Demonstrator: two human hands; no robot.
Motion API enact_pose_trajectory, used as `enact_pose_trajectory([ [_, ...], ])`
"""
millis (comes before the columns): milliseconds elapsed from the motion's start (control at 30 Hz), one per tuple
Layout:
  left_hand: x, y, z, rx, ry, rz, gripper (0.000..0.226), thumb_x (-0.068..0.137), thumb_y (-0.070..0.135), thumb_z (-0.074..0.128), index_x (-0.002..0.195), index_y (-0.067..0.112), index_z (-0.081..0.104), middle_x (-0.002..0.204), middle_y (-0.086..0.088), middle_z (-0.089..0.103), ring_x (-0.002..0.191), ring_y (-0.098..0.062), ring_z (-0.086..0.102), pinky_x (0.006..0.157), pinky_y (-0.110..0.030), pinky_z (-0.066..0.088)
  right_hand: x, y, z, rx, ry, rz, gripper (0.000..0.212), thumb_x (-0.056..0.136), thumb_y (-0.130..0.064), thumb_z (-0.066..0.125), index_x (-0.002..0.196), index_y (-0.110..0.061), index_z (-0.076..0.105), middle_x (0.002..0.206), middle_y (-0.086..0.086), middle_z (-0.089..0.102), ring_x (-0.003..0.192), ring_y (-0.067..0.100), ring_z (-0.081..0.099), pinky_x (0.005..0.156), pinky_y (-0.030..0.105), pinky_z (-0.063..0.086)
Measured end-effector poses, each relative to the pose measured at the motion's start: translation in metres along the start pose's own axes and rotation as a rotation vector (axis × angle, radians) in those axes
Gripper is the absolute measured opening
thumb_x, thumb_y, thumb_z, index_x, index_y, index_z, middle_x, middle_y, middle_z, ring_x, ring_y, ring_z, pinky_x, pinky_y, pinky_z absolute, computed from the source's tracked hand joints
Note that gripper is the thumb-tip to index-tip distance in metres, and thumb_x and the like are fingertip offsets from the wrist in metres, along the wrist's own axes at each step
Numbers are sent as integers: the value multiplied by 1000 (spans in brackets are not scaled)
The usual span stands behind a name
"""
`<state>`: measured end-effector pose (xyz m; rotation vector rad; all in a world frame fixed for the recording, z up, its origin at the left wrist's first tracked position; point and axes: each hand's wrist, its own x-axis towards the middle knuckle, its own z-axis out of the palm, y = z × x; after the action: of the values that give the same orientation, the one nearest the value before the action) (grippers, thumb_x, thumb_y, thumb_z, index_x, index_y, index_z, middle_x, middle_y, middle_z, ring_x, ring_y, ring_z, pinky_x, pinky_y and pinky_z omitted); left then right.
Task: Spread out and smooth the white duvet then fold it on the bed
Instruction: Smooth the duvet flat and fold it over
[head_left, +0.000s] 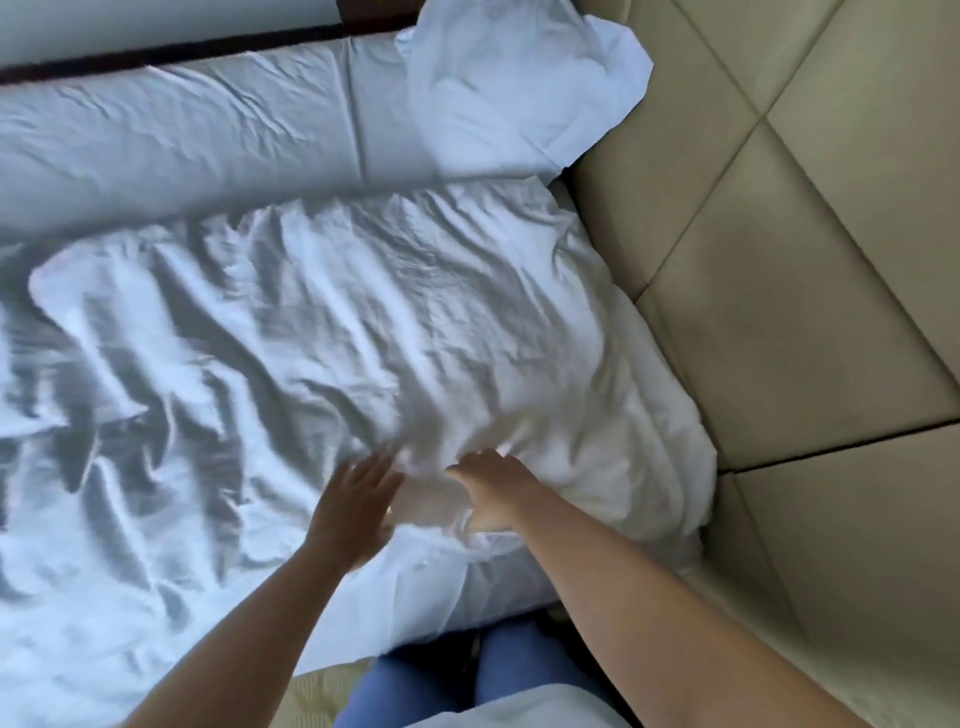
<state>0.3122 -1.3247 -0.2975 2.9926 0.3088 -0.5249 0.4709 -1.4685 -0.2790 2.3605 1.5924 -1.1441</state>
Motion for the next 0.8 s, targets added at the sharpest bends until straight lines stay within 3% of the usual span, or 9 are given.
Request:
enact_pose_trajectory([
  [100,-25,-19,9,-50,72,-103,72,47,49,88,106,13,67,124,-11,63,112,-29,62,97,-38,40,13,-28,-1,22,56,-93,63,83,-38,63,138,-15,42,133,9,47,124,29,42,101,42,39],
  [167,-48,-33,14,-85,115,-227,63,63,52,79,109,11,68,121,-10,65,112,-28,60,95,-41,46,24,-52,-1,-9,75,-137,57,87,-43,57,135,-14,45,132,10,47,124,29,42,101,41,38],
  [233,-74,-49,16,-150,189,-424,51,77,37,74,118,9,64,129,-12,59,117,-31,56,93,-47,49,39,-80,-2,-50,91,-170,57,86,-41,61,133,-14,44,135,10,45,127,29,39,102,40,37],
  [333,-116,-81,17,-355,265,-867,56,91,18,56,144,14,37,152,-9,30,136,-29,34,103,-44,40,59,-131,3,-89,122,-222,64,82,-39,65,135,-14,38,140,9,41,129,28,37,102,38,35],
  [400,-140,-106,20,-555,310,-1144,59,93,18,52,147,14,28,153,-10,23,136,-30,30,102,-45,38,69,-169,12,-133,157,-266,76,81,-42,66,142,-15,30,148,11,31,135,28,31,107,38,30],
  [567,-185,-160,40,-1159,454,-1636,66,86,21,62,144,14,32,141,-18,36,121,-40,46,101,-46,42,99,-263,48,-299,149,-416,89,80,-42,68,149,-12,19,157,13,13,144,30,14,115,41,14],
  [667,-199,-187,57,-1573,533,-1796,64,82,26,68,136,20,35,131,-15,44,110,-37,52,94,-46,48,124,-308,71,-326,95,-373,99,79,-45,69,152,-16,8,158,15,4,146,32,4,117,49,5],
  [733,-206,-208,70,-1974,632,-1829,55,78,24,72,120,20,36,113,-12,50,86,-28,55,74,-37,52,140,-329,87,-328,77,-286,108,78,-48,70,153,-22,-3,158,16,-8,146,34,-6,115,54,-1],
  [800,-214,-227,80,-2263,701,-1759,46,77,16,70,111,18,40,92,-9,52,70,-20,52,53,-27,44,153,-344,102,-319,76,-180,118,73,-50,74,152,-24,-10,157,20,-11,145,39,-8,114,57,-1],
])
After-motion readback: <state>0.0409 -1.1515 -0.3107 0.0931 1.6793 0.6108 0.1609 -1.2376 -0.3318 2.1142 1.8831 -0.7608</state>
